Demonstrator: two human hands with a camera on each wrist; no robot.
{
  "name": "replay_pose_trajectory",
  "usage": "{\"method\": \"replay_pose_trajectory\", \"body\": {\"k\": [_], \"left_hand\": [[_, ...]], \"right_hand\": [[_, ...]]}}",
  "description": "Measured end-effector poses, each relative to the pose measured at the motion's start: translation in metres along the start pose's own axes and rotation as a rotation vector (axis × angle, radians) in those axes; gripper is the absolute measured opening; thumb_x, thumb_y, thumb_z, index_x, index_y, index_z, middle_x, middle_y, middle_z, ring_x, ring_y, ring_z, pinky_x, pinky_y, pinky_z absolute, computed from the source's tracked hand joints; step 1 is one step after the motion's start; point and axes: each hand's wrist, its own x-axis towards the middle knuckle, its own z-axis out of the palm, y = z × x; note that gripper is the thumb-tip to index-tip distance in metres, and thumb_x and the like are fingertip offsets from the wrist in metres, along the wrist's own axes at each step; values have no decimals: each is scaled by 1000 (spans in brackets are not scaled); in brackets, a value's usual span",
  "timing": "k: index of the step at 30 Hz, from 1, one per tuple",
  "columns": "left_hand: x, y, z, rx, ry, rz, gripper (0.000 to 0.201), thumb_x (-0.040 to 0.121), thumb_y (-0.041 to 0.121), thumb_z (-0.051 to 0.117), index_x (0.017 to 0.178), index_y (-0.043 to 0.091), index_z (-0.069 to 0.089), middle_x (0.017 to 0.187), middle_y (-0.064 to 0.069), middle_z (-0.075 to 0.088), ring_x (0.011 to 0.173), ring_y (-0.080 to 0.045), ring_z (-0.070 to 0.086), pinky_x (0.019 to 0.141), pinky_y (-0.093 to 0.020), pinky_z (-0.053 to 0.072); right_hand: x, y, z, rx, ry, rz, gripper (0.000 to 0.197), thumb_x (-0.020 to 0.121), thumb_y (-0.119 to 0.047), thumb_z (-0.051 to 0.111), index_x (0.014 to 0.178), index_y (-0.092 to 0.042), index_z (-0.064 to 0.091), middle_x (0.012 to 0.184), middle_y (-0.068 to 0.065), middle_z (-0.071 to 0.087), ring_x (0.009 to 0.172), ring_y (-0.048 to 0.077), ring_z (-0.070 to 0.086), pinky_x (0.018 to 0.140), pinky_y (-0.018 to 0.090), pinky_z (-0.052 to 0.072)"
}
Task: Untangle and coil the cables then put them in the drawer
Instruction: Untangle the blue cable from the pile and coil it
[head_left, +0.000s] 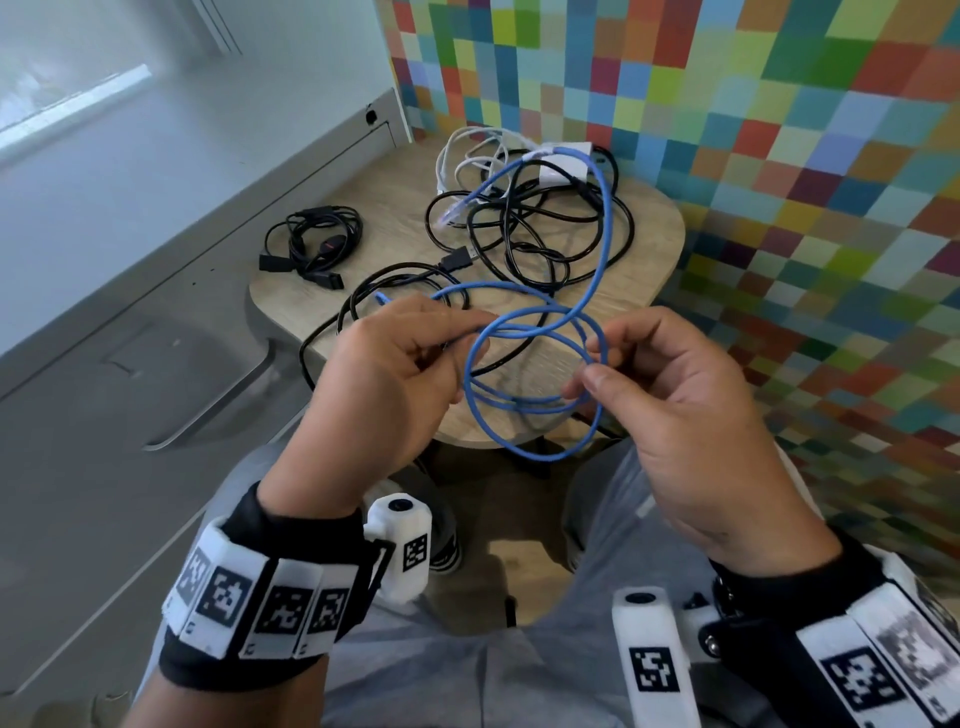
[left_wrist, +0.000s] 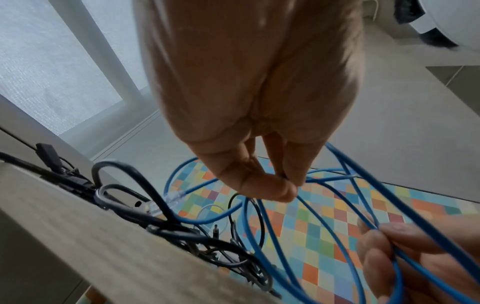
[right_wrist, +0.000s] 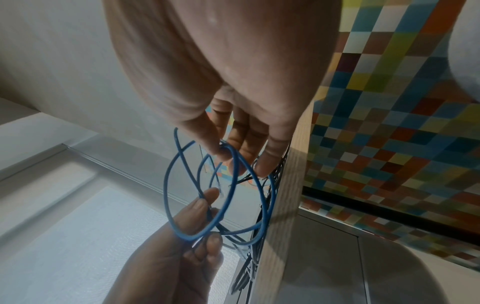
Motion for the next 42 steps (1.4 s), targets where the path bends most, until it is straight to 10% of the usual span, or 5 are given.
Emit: {"method": "replay_pose_trajectory", "body": {"k": [17,24,29,37,42], "left_hand": [[3,12,-11,-465,250,-174,19,86,-4,74,89,15,76,72,5,70,51,-9,50,52,-18,42],[6,-4,-11,228,157,-23,24,101,24,54,113,34,72,90,13,64,74,-2,57,70,-24,44],[7,-2,-12,83,264,-174,23,98,20,52,85,37,60,66,17,58,59,-6,46,61,-28,40],[3,5,-17,390,200,-81,30,80,32,60,103,43,76,138,14,55,137,-18,37,115,-50,33],[3,5,-6,356,133,0,28,85,36,64,110,43,75,116,25,68,123,-13,55,108,-51,43]], "right_hand": [[-1,-7,0,-45,32,77,37,105,5,45,119,-22,66,89,21,59,60,27,67,64,35,61],[2,-6,-4,24,94,127,37,105,1,49,105,-27,73,77,-2,71,58,21,68,66,35,62],[3,-4,-3,40,57,107,27,106,-4,51,98,-20,71,76,0,70,61,18,69,66,31,61],[4,2,-5,22,25,93,34,107,-5,50,96,-28,73,78,3,69,70,28,71,70,40,62],[3,5,-2,-21,-13,37,31,105,1,52,101,-23,72,80,10,69,69,26,70,68,33,59]]}}
